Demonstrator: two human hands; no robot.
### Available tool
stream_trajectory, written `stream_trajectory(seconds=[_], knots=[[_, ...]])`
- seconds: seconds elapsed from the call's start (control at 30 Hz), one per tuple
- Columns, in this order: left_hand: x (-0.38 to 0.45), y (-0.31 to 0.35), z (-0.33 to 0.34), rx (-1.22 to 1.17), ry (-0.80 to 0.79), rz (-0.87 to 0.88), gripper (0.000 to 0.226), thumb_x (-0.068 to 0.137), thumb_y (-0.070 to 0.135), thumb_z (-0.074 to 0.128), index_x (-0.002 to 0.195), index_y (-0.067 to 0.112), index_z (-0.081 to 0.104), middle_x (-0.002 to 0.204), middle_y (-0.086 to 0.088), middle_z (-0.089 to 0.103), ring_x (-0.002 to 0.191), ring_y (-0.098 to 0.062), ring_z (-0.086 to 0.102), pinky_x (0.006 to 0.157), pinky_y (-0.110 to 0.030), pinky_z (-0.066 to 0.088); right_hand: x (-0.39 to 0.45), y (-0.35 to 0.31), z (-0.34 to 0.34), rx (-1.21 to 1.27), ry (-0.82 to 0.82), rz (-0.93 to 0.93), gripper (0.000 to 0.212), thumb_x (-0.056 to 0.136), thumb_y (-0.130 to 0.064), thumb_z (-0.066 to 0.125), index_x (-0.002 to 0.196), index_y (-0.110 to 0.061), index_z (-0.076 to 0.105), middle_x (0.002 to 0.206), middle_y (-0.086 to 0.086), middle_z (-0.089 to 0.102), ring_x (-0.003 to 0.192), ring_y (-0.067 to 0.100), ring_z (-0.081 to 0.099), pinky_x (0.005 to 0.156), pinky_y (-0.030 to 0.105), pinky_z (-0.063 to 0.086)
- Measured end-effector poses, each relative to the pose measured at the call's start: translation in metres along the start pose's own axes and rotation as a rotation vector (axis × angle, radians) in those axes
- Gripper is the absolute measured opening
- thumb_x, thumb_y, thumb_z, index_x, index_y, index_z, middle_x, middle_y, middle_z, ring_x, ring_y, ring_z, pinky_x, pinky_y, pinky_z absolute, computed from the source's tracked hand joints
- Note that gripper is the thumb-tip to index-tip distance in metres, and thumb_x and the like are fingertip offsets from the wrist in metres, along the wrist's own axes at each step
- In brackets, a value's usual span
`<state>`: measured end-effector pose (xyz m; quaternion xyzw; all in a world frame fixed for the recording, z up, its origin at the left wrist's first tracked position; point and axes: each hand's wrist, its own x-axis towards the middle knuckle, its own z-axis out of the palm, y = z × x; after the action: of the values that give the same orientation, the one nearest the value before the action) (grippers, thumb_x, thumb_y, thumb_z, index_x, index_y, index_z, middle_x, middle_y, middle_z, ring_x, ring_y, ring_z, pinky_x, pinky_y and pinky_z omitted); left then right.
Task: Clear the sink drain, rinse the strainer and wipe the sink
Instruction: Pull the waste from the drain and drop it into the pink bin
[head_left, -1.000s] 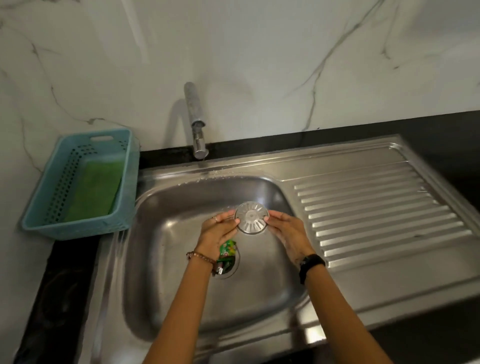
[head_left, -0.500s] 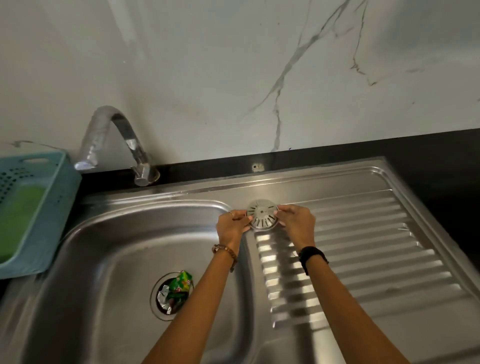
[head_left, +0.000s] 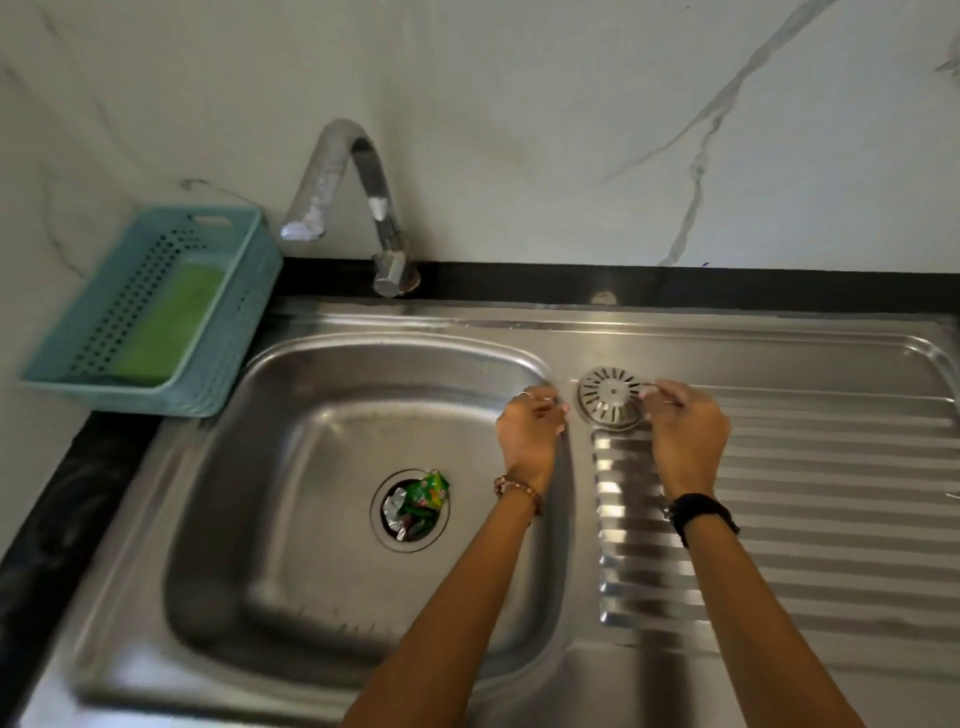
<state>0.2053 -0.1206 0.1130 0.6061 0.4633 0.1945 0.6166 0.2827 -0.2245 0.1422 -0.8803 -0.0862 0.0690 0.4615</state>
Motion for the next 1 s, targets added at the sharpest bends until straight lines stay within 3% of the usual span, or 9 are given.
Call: stream_trajectory(seconds=[0.1,0.2,0.3,0.33,0.4,0.53,0.67,0.87,1.0], knots=[[-0.001,-0.023,-0.048,-0.049,0.048,-0.109,0.013,0.082,0.0,0.063,0.094,-0.002,0.067,0.088,-0.015,0.066,0.068,-0.013,0.06,0.062,-0.02,0.056,-0.036,-0.016,0.015,0.059,0.033,-0.076,0.023,0.089,-0.013,0.059,0.11,-0.006,0.064,0.115,0.013,0.064,0.1,0.023,0.062,0.076,0.014,0.043],[0.003,-0.058,-0.109,0.045,0.128,-0.162,0.01,0.083,0.0,0.061,0.091,-0.001,0.068,0.085,-0.012,0.066,0.064,-0.009,0.059,0.053,-0.009,0.051,-0.084,-0.026,0.057,0.086,-0.144,-0.125,0.014,0.09,-0.016,0.058,0.101,-0.014,0.066,0.098,0.004,0.067,0.082,0.013,0.061,0.067,0.01,0.042],[0.018,-0.091,-0.162,0.273,0.184,-0.192,0.01,0.081,0.002,0.062,0.086,0.004,0.07,0.091,-0.014,0.071,0.08,-0.02,0.065,0.075,-0.027,0.055,-0.115,-0.02,0.115,0.098,-0.376,0.017,0.014,0.088,-0.011,0.059,0.099,-0.009,0.067,0.096,0.007,0.069,0.084,0.017,0.064,0.072,0.028,0.056],[0.024,-0.101,-0.175,0.332,0.175,-0.206,0.009,0.081,0.003,0.062,0.085,0.005,0.07,0.093,-0.015,0.072,0.084,-0.022,0.065,0.075,-0.029,0.054,-0.12,-0.015,0.133,0.104,-0.413,0.118,0.016,0.087,-0.009,0.059,0.1,-0.005,0.067,0.099,0.012,0.069,0.089,0.022,0.064,0.078,0.038,0.057],[0.032,-0.118,-0.191,0.459,0.133,-0.216,0.008,0.081,0.006,0.063,0.084,0.007,0.07,0.092,-0.013,0.072,0.084,-0.022,0.064,0.071,-0.027,0.05,-0.124,-0.004,0.164,0.075,-0.44,0.284,0.022,0.085,-0.01,0.059,0.105,-0.003,0.065,0.107,0.017,0.068,0.095,0.029,0.063,0.083,0.04,0.054],[0.05,-0.149,-0.197,0.716,-0.068,-0.133,0.021,0.086,0.024,0.061,0.088,0.005,0.066,0.095,-0.015,0.069,0.09,-0.029,0.063,0.071,-0.031,0.046,-0.126,0.021,0.211,-0.14,-0.45,0.368,0.039,0.085,-0.027,0.064,0.116,-0.006,0.055,0.12,0.014,0.059,0.105,0.028,0.058,0.082,0.033,0.045],[0.063,-0.168,-0.189,0.949,-0.2,-0.039,0.027,0.091,0.025,0.051,0.101,0.001,0.059,0.11,-0.017,0.06,0.098,-0.031,0.059,0.075,-0.036,0.048,-0.125,0.031,0.238,-0.346,-0.395,0.312,0.04,0.083,-0.037,0.065,0.111,-0.008,0.058,0.118,0.011,0.055,0.105,0.028,0.056,0.084,0.039,0.05],[0.066,-0.163,-0.196,0.915,-0.157,0.038,0.021,0.091,0.017,0.049,0.099,0.002,0.061,0.109,-0.016,0.06,0.095,-0.031,0.061,0.075,-0.037,0.05,-0.128,0.016,0.232,-0.327,-0.318,0.239,0.023,0.088,-0.027,0.06,0.101,-0.009,0.065,0.106,0.009,0.067,0.091,0.025,0.062,0.066,0.028,0.043],[0.071,-0.152,-0.196,0.939,-0.237,0.107,0.023,0.09,0.021,0.052,0.101,0.002,0.058,0.106,-0.016,0.061,0.095,-0.031,0.06,0.078,-0.039,0.05,-0.137,0.007,0.21,-0.27,-0.208,0.177,0.019,0.088,-0.028,0.059,0.097,-0.011,0.063,0.1,0.007,0.068,0.079,0.018,0.057,0.057,0.022,0.038]])
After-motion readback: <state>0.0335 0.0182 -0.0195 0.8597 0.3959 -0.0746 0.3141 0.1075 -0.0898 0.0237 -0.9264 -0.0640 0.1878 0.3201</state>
